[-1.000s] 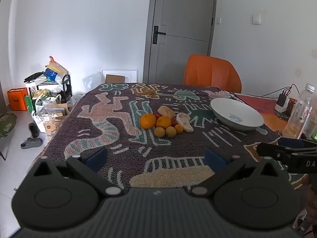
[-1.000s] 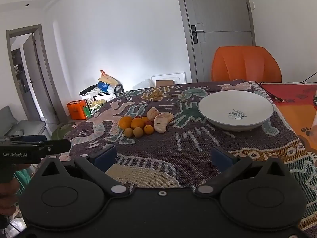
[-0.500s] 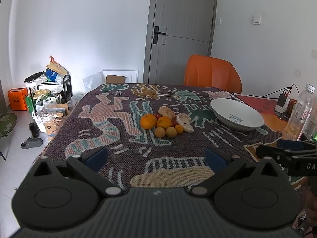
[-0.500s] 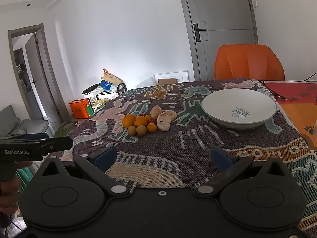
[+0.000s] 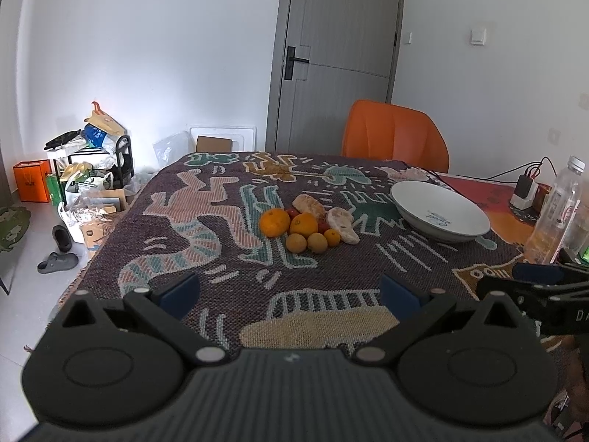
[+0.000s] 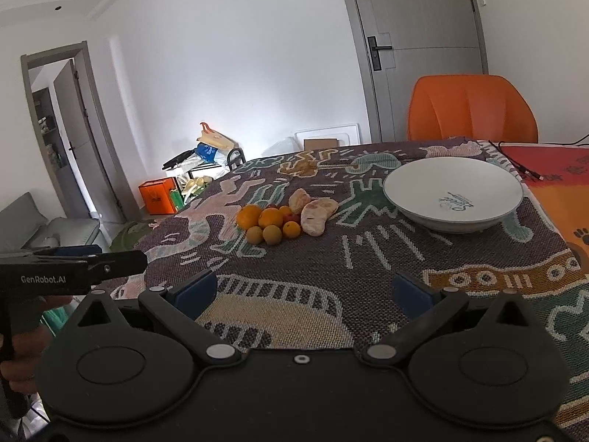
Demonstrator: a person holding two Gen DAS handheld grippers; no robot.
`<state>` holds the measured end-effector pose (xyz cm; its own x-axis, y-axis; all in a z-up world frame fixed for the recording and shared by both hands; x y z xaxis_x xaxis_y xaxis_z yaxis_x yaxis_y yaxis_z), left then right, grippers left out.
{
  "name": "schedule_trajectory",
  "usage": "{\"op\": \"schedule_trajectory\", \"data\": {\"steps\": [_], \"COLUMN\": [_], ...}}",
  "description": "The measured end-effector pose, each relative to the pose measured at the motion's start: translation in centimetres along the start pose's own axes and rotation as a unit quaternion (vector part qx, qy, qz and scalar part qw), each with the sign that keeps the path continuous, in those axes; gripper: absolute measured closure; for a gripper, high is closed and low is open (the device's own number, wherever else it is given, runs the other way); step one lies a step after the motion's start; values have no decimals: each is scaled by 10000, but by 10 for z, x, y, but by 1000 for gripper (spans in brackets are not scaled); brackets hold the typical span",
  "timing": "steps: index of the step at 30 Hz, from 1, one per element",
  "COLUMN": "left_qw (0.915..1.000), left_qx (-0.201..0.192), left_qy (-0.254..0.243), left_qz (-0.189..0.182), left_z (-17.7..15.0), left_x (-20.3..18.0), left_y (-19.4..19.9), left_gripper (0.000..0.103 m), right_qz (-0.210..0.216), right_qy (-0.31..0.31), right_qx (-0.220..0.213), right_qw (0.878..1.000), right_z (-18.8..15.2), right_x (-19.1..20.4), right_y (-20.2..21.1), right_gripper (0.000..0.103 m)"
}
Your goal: Organize fruits
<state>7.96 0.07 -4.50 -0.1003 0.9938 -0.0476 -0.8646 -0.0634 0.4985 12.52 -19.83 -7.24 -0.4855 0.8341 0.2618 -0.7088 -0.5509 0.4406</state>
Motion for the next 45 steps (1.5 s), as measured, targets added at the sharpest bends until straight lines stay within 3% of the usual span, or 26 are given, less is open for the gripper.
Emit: {"op": "schedule_trajectory", "data": {"steps": [33, 45], "left_qw": [10000, 9996], "left_qx": [-39, -165], "left_qy": [21, 166], "left_qz": [4, 137], "left_z": [0, 11], "left_x": [3, 20], "left_y": [-1, -19], "left_gripper": [0, 0], "right_qz": [-4, 198], "right_qy": [-9, 55], "right_qx": [-124, -159], "right_qw": [9999, 9997], "right_z": [3, 16], "right_x": [0, -1], "right_y": [0, -23], "right_gripper": [0, 0]}}
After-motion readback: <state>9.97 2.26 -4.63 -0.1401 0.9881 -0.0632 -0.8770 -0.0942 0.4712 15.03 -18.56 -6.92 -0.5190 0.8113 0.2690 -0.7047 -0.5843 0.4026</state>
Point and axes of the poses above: each gripper's, at about its wrist camera, not at the fingertips, and y roughly against the way its jaws point, x to its left, z to its top, the point moved 9 cm from there along -y, roughly the way its jaws point, and after that the axes turned 4 degrees about z, right-handed, at the moved point
